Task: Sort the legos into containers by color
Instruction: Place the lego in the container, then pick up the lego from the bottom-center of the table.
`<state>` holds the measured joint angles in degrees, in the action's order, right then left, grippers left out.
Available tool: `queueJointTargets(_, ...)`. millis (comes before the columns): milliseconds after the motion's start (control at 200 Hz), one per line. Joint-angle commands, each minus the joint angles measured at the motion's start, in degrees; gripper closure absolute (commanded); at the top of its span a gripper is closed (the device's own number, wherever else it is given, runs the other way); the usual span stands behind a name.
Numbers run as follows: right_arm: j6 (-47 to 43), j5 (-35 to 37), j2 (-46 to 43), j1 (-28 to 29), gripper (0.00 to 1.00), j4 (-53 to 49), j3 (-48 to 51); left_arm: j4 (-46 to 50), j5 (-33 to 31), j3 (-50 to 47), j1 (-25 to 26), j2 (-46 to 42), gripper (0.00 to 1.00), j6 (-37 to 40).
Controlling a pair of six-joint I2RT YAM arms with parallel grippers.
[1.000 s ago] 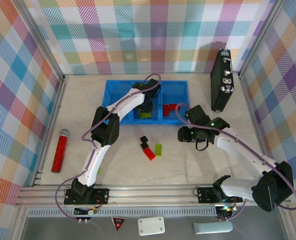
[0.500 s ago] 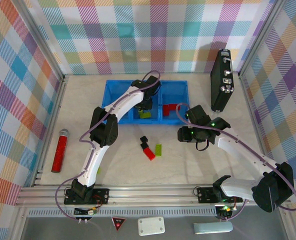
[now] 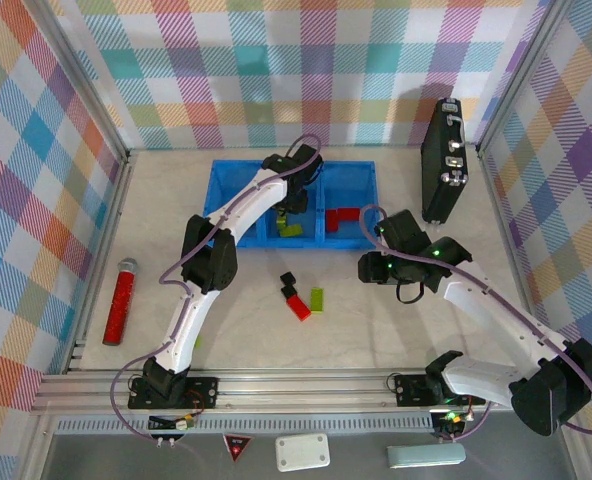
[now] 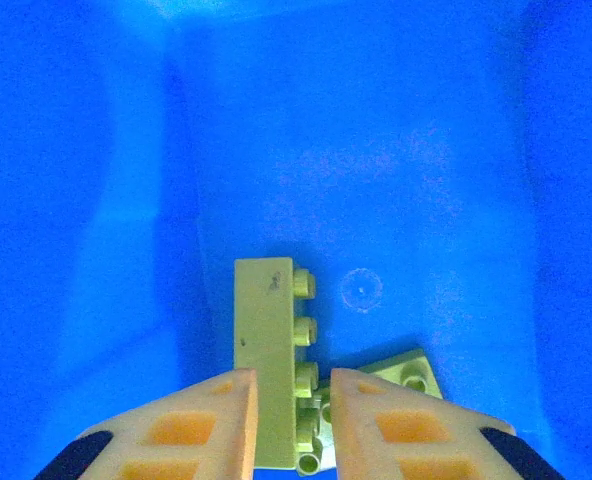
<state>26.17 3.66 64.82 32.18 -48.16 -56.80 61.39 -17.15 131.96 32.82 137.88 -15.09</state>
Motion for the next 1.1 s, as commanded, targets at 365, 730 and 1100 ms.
queueJointTargets(365, 3.2, -4.2, 5.8, 1.2, 0.51, 0.5, -2.7, -4.3, 7.3, -21.7, -2.1, -27.0, 0.73, 2.3)
queueJointTargets(730, 6.0, -2.2, 13.2, 8.7, 0.52, -0.2, -6.5, -5.4, 17.7, -37.8, -15.2, -41.8, 0.72, 6.6)
queueJointTargets(1100, 6.8, 0.8, 26.9, 19.9, 0.52, -1.3, -15.7, -15.8, 19.7, -51.8, -22.2, -49.9, 0.71, 7.4)
